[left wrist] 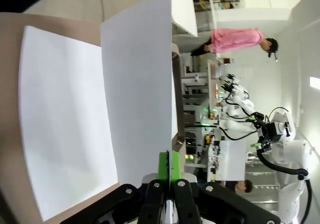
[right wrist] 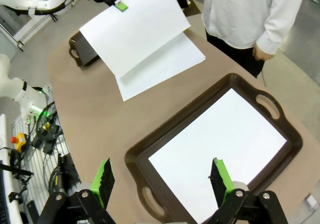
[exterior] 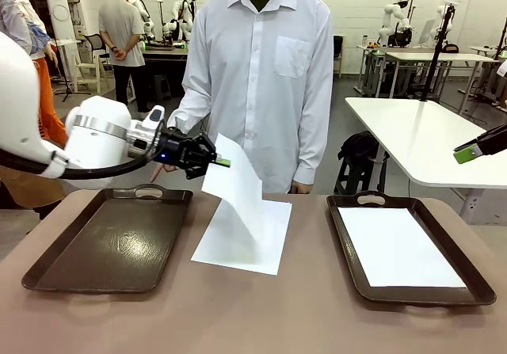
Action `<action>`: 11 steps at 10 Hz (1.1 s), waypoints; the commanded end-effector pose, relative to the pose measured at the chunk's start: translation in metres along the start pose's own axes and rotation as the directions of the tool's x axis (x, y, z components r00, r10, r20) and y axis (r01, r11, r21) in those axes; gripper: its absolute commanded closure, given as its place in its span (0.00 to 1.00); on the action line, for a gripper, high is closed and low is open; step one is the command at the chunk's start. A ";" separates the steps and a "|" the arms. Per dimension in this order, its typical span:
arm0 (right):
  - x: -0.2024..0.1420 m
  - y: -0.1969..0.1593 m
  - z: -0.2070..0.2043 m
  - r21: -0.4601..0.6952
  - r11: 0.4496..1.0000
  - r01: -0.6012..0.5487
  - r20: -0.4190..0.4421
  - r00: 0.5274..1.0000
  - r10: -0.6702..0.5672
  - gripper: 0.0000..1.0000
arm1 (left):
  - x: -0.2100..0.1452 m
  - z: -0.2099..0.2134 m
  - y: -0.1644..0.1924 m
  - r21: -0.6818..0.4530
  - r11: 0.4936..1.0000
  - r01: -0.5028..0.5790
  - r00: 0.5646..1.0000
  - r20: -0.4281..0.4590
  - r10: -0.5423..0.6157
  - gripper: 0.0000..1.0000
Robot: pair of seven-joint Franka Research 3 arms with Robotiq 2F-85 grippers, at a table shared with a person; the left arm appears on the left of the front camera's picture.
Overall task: Sort the A4 documents.
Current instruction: Place the A4 Paper in the designated Handle tray.
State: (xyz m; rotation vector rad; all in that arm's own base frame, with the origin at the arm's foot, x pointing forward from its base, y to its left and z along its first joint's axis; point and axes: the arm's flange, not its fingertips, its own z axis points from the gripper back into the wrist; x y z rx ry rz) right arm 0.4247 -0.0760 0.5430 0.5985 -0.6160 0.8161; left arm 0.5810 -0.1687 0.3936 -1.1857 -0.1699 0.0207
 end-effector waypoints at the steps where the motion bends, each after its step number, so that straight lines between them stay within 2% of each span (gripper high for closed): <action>1: 0.000 0.000 -0.001 -0.001 1.000 -0.001 -0.001 1.000 0.001 0.00 | -0.027 0.030 0.005 0.087 0.996 -0.006 1.000 0.015 0.005 0.99; 3: 0.000 0.000 -0.001 -0.001 1.000 -0.001 -0.001 1.000 0.001 0.00 | -0.039 0.063 0.017 0.088 0.996 0.016 0.999 -0.047 -0.012 0.99; 5: 0.000 0.000 -0.001 -0.001 1.000 -0.001 -0.001 1.000 0.001 0.00 | -0.029 0.095 0.031 0.108 0.994 0.000 0.997 -0.078 0.009 0.99; 8: 0.000 0.000 -0.001 -0.001 1.000 -0.001 -0.001 1.000 0.001 0.00 | -0.028 0.128 0.014 0.195 0.979 0.058 0.994 -0.099 -0.040 0.99; 11: 0.000 0.000 -0.001 -0.001 1.000 -0.001 -0.001 1.000 0.001 0.00 | -0.035 0.146 0.013 0.328 0.940 0.097 0.989 -0.140 -0.053 0.99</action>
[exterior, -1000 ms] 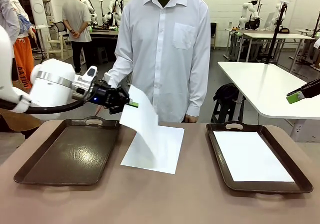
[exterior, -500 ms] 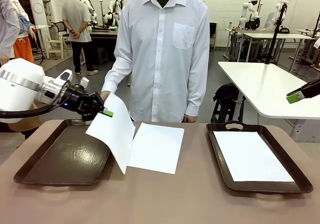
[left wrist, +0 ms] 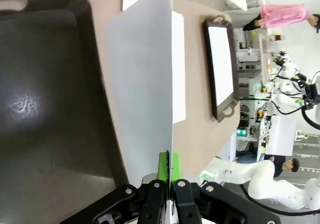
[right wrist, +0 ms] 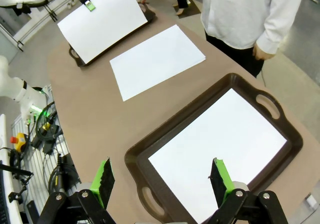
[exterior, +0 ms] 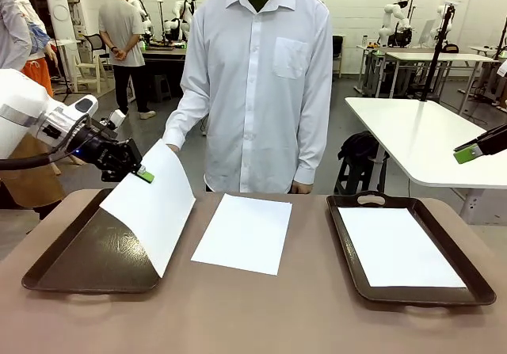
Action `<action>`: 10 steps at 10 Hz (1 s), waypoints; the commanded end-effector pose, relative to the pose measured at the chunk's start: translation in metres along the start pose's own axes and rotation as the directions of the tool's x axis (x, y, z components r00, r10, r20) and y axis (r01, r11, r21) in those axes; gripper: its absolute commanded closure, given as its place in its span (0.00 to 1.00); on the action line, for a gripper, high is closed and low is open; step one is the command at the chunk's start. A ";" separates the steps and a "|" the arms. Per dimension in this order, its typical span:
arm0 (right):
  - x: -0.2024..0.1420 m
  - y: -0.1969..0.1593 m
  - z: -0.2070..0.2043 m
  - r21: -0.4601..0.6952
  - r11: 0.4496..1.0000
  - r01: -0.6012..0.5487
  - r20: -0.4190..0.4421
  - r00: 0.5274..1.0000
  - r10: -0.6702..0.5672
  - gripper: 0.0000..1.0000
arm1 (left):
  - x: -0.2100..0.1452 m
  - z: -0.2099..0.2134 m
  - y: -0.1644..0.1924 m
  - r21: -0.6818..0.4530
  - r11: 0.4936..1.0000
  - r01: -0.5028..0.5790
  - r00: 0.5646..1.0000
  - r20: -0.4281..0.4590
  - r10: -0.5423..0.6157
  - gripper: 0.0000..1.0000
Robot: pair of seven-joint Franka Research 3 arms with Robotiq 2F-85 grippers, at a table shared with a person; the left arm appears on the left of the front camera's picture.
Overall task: Sort the A4 documents.
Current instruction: Place the A4 Paper in the designated Handle tray.
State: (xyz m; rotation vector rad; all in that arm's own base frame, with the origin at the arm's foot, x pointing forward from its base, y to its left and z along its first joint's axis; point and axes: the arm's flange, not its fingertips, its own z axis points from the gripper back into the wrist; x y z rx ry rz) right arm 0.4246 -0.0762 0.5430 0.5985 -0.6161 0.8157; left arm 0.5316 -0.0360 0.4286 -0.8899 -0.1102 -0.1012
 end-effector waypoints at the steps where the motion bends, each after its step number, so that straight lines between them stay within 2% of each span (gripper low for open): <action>1: 0.000 0.000 -0.002 -0.001 1.000 -0.001 -0.002 1.000 0.001 0.00 | -0.007 0.008 0.005 0.085 0.996 -0.006 1.000 -0.012 0.007 0.99; 4: 0.000 0.000 -0.002 -0.001 1.000 -0.001 -0.002 1.000 0.001 0.00 | -0.005 0.007 0.033 0.268 0.958 -0.106 0.994 0.054 0.094 0.99; 7: 0.000 0.000 -0.002 -0.001 1.000 -0.001 -0.002 1.000 0.001 0.00 | -0.003 -0.001 0.054 0.429 0.878 -0.214 0.976 0.120 0.180 0.99; 10: 0.000 0.000 -0.002 -0.001 1.000 -0.001 -0.002 1.000 0.001 0.00 | 0.005 -0.004 0.067 0.508 0.837 -0.205 0.979 0.110 0.173 0.99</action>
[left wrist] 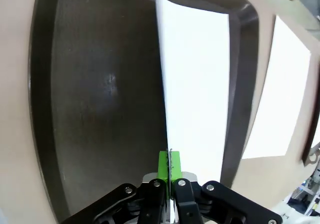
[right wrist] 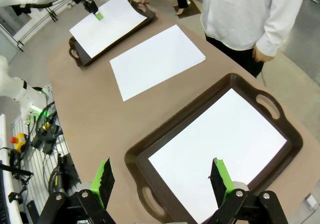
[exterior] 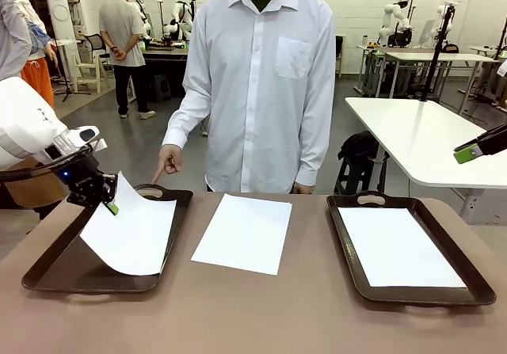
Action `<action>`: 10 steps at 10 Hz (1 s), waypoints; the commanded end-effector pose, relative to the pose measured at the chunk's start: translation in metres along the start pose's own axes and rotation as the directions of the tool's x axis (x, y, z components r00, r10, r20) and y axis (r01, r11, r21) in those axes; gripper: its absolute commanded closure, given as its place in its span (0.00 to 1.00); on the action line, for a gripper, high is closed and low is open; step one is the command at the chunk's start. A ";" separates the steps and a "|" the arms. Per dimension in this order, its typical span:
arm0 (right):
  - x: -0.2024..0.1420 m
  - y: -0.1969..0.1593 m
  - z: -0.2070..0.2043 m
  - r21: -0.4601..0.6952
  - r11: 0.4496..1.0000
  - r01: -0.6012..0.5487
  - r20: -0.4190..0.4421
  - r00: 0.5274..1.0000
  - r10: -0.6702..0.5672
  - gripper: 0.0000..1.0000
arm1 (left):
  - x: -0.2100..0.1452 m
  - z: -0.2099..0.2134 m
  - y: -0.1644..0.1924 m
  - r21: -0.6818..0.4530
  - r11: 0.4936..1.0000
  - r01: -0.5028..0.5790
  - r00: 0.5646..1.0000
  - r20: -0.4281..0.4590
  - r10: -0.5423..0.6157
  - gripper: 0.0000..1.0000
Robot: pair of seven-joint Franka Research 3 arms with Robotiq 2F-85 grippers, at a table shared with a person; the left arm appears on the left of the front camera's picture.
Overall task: Sort the A4 documents.
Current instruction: Place the A4 Paper in the designated Handle tray.
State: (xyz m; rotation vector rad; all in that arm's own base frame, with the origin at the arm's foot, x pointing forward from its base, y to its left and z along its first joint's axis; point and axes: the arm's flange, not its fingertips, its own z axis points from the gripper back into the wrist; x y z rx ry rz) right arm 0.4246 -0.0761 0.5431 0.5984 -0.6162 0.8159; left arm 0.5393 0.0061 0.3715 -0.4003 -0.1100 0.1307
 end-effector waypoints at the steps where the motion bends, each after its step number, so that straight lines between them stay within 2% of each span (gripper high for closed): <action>1: 0.000 0.000 -0.002 0.000 1.000 -0.001 -0.002 1.000 0.001 0.00 | 0.009 -0.002 -0.007 0.071 0.997 0.008 1.000 -0.016 -0.007 0.99; 5: 0.000 0.000 -0.002 0.000 1.000 -0.001 -0.002 1.000 0.001 0.00 | 0.016 -0.005 -0.009 0.098 0.989 0.107 0.994 -0.045 -0.103 0.99; 8: 0.000 0.000 -0.002 0.000 1.000 -0.001 -0.002 1.000 0.001 0.00 | 0.022 -0.018 -0.004 0.087 0.991 0.105 0.993 -0.065 -0.099 0.99; 10: 0.000 0.000 -0.002 0.000 1.000 -0.001 -0.002 1.000 0.001 0.00 | 0.028 -0.025 -0.002 0.123 0.988 0.097 0.993 -0.073 -0.089 0.99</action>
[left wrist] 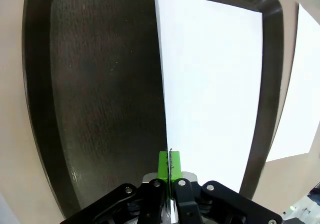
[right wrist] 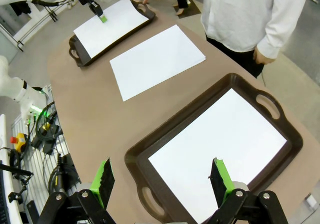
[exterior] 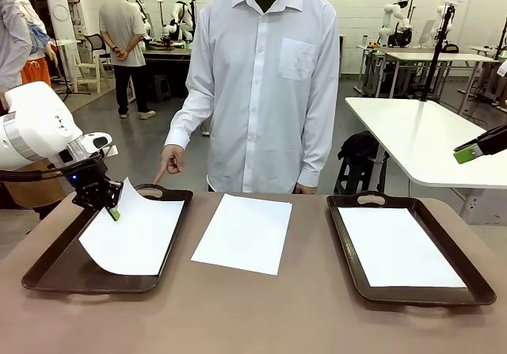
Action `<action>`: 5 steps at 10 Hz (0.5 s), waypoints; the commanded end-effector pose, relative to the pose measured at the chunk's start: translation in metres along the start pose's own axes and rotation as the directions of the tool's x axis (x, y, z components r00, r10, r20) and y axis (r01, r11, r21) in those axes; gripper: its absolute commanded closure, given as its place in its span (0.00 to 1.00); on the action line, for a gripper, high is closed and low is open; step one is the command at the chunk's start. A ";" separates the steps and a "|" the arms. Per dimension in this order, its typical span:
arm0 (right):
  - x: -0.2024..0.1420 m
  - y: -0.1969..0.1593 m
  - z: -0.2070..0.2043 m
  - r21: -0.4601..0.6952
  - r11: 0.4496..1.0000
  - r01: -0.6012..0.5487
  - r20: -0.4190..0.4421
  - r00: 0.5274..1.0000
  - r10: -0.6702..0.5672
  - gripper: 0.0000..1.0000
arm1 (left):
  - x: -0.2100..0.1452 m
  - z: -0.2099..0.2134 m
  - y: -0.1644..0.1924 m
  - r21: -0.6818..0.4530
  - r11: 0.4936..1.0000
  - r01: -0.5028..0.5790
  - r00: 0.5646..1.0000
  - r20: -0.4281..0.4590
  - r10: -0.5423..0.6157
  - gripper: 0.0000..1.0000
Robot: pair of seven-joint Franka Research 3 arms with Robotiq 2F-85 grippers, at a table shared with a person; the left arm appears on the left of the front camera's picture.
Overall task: Sort the A4 documents.
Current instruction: Place the A4 Paper in the designated Handle tray.
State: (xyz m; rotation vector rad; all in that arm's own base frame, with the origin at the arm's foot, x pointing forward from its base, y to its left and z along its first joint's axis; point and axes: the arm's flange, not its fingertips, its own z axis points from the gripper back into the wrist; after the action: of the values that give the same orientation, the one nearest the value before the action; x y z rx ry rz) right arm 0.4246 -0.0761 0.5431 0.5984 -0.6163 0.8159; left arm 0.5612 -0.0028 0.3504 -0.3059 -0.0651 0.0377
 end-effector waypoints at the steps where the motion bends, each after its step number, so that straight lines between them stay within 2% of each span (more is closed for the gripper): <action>1: 0.000 0.000 -0.002 0.000 1.000 -0.001 -0.002 1.000 0.001 0.00 | 0.011 0.001 0.002 0.052 0.999 -0.001 1.000 -0.012 0.002 0.88; 5: 0.000 0.000 -0.002 0.000 1.000 -0.001 -0.002 1.000 0.001 0.00 | 0.011 0.007 0.000 0.124 0.992 0.012 1.000 0.006 -0.013 0.48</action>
State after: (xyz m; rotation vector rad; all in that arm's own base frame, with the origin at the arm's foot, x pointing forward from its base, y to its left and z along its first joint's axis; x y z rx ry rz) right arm 0.4246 -0.0761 0.5431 0.5984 -0.6163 0.8159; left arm 0.5715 0.0028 0.3524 -0.2227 -0.0721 0.0119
